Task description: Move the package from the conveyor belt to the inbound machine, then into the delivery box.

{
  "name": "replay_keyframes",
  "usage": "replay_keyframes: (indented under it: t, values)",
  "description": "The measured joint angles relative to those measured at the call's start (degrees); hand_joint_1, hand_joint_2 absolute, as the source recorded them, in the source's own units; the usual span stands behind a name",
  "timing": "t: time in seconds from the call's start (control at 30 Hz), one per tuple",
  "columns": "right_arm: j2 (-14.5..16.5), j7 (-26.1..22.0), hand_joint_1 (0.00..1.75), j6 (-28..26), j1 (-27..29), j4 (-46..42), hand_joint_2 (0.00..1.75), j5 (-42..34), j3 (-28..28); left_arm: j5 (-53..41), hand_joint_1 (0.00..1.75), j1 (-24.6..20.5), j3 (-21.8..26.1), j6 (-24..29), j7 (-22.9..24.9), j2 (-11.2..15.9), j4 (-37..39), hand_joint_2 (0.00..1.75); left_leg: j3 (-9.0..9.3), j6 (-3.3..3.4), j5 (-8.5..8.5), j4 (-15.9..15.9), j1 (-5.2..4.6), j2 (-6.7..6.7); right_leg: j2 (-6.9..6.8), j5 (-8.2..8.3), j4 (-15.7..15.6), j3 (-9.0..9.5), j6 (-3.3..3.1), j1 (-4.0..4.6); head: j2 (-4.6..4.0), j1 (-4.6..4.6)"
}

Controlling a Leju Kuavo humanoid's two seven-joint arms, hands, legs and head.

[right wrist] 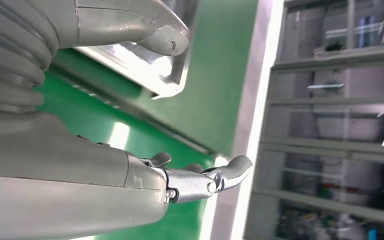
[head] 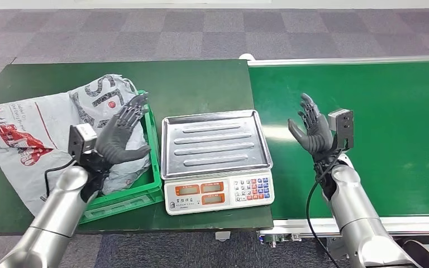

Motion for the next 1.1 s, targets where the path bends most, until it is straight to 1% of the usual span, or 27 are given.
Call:
replay_keyframes:
  t: [0.1,0.23,0.3,0.37,0.47,0.6,0.73,0.87,0.93,1.1]
  values:
    - [0.12,-1.49,0.00,-0.34,-0.36,0.14,1.75,0.05,1.51,0.96,0.00,-1.88,-2.29,2.13,0.16,-4.74,2.29,1.75,-0.01,0.02,-0.01,0.02,-0.03,-0.03,-0.02,0.00,-0.01,0.01,0.02,-0.03,0.00,0.01]
    - [0.77,-2.89,0.00,-2.26,-0.13,0.14,1.75,1.76,3.80,-1.37,0.00,-5.46,-5.12,9.94,0.19,-10.91,7.20,1.75,-0.06,0.03,-0.02,0.03,-0.06,-0.03,-0.02,0.02,-0.01,-0.01,0.06,-0.06,0.00,0.01]
    - [1.32,-2.90,0.00,-3.02,-0.21,0.14,1.75,2.64,5.11,-2.82,0.00,-7.39,-6.60,13.20,-0.51,-13.26,9.86,1.75,-0.05,0.03,-0.02,0.03,-0.05,0.00,0.00,0.03,-0.01,-0.02,0.07,-0.06,0.00,0.02]
    - [1.82,-2.80,0.00,-3.39,-0.34,0.14,1.75,3.11,6.19,-3.55,0.00,-8.86,-7.84,14.45,-1.07,-15.00,11.85,1.75,-0.04,0.03,-0.02,0.03,-0.04,0.02,0.02,0.03,-0.01,-0.02,0.07,-0.05,0.00,0.01]
    - [2.19,-2.63,0.00,-3.57,-0.49,0.14,1.75,3.31,6.99,-3.73,0.00,-10.03,-8.84,14.63,-1.34,-16.40,13.66,1.75,-0.04,0.03,-0.01,0.02,-0.02,0.01,0.02,0.03,-0.01,-0.03,0.07,-0.03,0.00,0.01]
    - [2.25,-2.48,0.00,-3.72,-0.53,0.14,1.75,3.41,7.44,-3.84,0.00,-10.50,-9.13,14.85,-1.65,-17.19,15.00,1.75,-0.05,0.04,0.00,0.02,-0.02,0.01,0.02,0.03,-0.01,-0.03,0.07,-0.02,0.00,0.01]
    - [2.38,-2.15,0.00,-3.48,-0.46,-0.03,1.75,2.33,7.85,-4.29,0.00,-10.82,-9.18,17.99,-2.02,-18.09,15.39,1.75,-0.06,0.04,0.00,0.02,-0.03,0.01,0.02,0.03,-0.01,-0.04,0.08,-0.03,0.00,0.01]
    - [2.99,-1.73,0.00,-3.65,-0.57,-0.25,1.75,-0.74,8.71,1.77,0.00,-11.13,-9.17,18.21,1.65,-19.79,15.51,1.75,-0.10,0.05,0.00,0.02,-0.04,-0.01,0.00,0.03,-0.01,-0.02,0.08,-0.05,0.00,0.02]
    - [3.54,-1.33,0.00,-4.31,-0.67,-0.46,1.75,-1.44,9.48,3.68,0.00,-10.94,-9.18,18.84,1.51,-20.17,15.24,1.75,-0.09,0.05,0.00,0.02,-0.04,0.03,0.03,0.03,-0.01,-0.03,0.08,-0.05,0.00,0.02]
    - [4.47,0.40,0.00,-5.93,-1.26,-1.82,1.75,-1.48,11.83,4.31,0.00,-8.86,-9.19,25.01,-0.68,-20.17,14.08,1.75,-0.08,0.05,0.00,0.01,-0.02,0.04,0.07,0.03,-0.01,-0.04,0.08,-0.02,0.00,0.00]
